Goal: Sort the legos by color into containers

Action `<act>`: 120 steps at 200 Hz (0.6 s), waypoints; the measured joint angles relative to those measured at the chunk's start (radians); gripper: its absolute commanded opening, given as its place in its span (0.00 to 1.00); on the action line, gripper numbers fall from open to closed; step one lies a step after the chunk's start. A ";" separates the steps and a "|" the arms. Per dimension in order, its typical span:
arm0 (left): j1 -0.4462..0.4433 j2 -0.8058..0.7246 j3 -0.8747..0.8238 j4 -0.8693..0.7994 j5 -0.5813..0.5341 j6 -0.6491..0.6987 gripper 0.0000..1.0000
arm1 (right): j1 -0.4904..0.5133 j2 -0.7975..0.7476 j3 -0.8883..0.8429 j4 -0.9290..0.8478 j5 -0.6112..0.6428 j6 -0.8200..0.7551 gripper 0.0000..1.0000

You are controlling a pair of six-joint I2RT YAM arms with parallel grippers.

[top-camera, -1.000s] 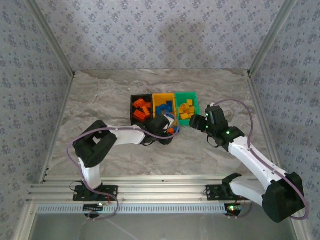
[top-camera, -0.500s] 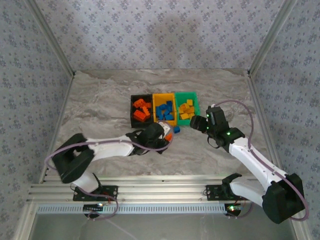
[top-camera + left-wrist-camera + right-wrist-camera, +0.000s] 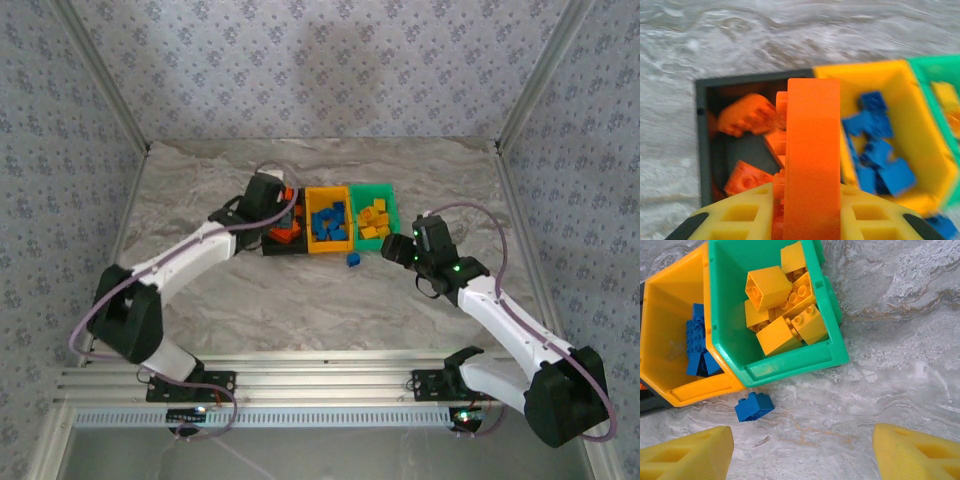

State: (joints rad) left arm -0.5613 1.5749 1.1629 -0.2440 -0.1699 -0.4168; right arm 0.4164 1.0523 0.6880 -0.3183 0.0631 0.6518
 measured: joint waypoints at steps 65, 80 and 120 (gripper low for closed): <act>0.051 0.259 0.165 -0.113 0.036 -0.013 0.61 | 0.000 -0.013 -0.019 -0.008 -0.011 0.004 0.77; 0.051 0.263 0.185 -0.124 0.047 -0.015 0.73 | 0.000 -0.013 -0.023 -0.007 -0.023 0.003 0.77; 0.037 0.168 0.180 -0.126 0.066 -0.027 0.88 | 0.004 0.015 -0.031 0.012 -0.076 0.002 0.78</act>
State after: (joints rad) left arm -0.5240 1.7432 1.3434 -0.3695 -0.1043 -0.4435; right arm 0.4206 1.0676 0.6571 -0.3065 -0.0128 0.6540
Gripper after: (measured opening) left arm 0.847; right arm 0.780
